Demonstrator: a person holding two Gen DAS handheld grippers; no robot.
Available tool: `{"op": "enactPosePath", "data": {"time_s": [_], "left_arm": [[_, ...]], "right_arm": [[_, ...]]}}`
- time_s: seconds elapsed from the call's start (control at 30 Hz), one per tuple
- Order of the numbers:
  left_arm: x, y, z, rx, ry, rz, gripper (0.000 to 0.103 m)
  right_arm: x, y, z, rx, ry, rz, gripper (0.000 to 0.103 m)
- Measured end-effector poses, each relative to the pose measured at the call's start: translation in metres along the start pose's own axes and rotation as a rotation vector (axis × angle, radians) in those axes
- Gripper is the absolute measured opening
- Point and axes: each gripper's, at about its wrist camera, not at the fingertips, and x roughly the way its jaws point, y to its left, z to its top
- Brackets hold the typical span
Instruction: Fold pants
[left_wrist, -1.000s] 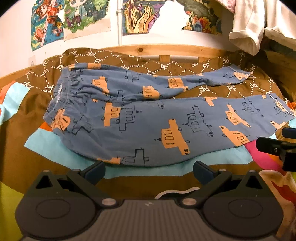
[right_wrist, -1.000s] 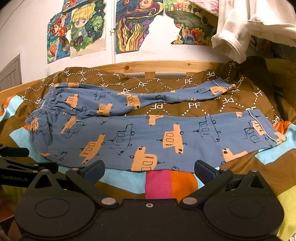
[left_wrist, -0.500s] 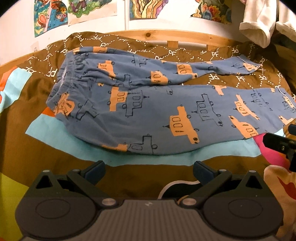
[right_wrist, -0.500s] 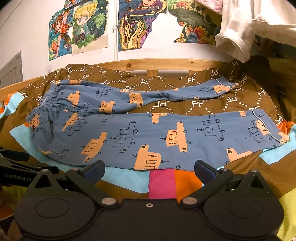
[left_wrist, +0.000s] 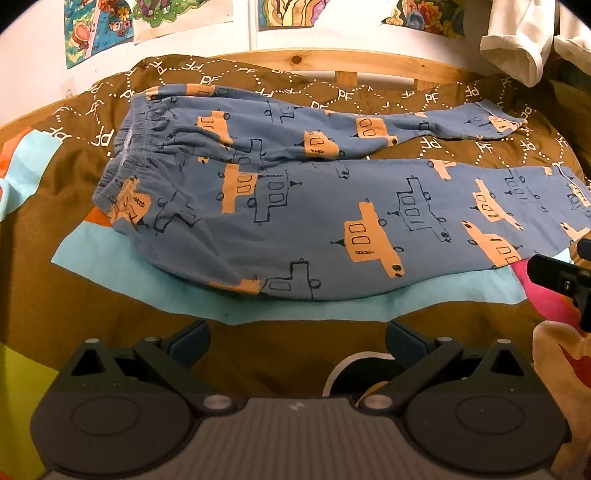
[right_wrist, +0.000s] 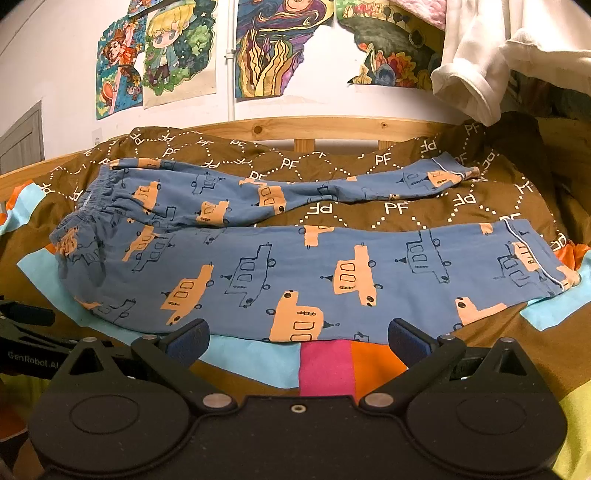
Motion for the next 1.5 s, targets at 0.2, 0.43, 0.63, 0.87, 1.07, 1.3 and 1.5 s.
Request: {"op": "enactPosePath", "data": {"time_s": [0.2,0.43,0.63,0.87,1.07,1.3,1.5], "left_arm": [[0.001,0.0,-0.001,0.002,0.0,0.004,0.103],[0.0,0.005,0.004,0.016,-0.02,-0.027,0.103],[-0.001,0.012,0.048,0.149,-0.139,-0.037,0.103],[0.022,0.052,0.142,0.263,-0.173,0.065,0.103],[0.058,0.074,0.226,0.377,-0.215,0.222,0.103],[0.133,0.097,0.279,0.396,-0.158,0.189,0.096],[0.159,0.104,0.285,0.435,-0.076,0.098,0.066]], "right_arm": [[0.001,0.0,-0.001,0.005,0.003,0.0,0.102],[0.005,-0.004,0.002,0.014,0.002,0.012,0.102],[0.019,-0.018,0.042,-0.068,-0.04,0.081,0.102],[0.08,-0.036,0.126,-0.219,0.12,0.238,0.102],[0.164,-0.053,0.188,-0.26,0.233,0.299,0.102],[0.251,-0.049,0.24,-0.392,0.203,0.299,0.102],[0.321,-0.026,0.269,-0.474,0.289,0.385,0.087]]}}
